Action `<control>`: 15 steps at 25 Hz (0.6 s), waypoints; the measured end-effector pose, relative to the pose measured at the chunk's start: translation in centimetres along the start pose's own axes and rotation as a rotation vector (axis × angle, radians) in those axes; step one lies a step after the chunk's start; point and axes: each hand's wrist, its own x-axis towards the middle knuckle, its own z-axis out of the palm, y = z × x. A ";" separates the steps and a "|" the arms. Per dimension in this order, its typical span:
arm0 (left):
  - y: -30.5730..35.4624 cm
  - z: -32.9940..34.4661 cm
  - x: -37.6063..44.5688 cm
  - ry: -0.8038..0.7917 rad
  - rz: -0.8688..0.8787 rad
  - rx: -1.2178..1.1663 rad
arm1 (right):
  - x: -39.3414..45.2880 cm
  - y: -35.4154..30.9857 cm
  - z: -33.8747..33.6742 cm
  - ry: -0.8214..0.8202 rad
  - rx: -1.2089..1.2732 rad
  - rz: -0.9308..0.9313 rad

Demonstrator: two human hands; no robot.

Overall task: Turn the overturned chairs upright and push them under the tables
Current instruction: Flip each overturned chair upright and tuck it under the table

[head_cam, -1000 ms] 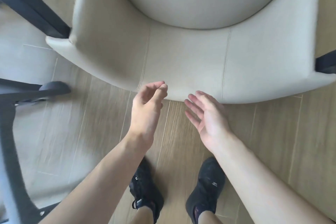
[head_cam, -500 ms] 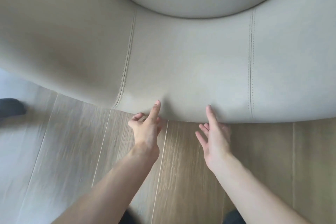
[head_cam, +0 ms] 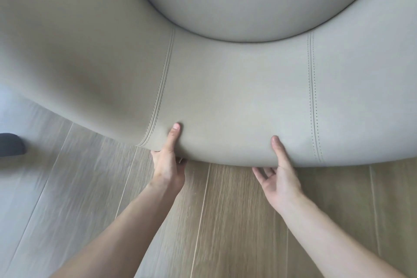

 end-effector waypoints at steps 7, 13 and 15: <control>-0.5 -2.7 1.2 -0.235 -0.016 -0.101 | 0.1 1.1 1.0 0.031 0.120 -0.079; -0.5 -1.2 1.3 -0.222 -0.022 -0.196 | 0.9 0.7 0.7 0.061 0.126 -0.065; -0.1 -1.2 0.9 -0.178 -0.054 -0.187 | 0.5 0.2 0.6 0.070 0.127 -0.055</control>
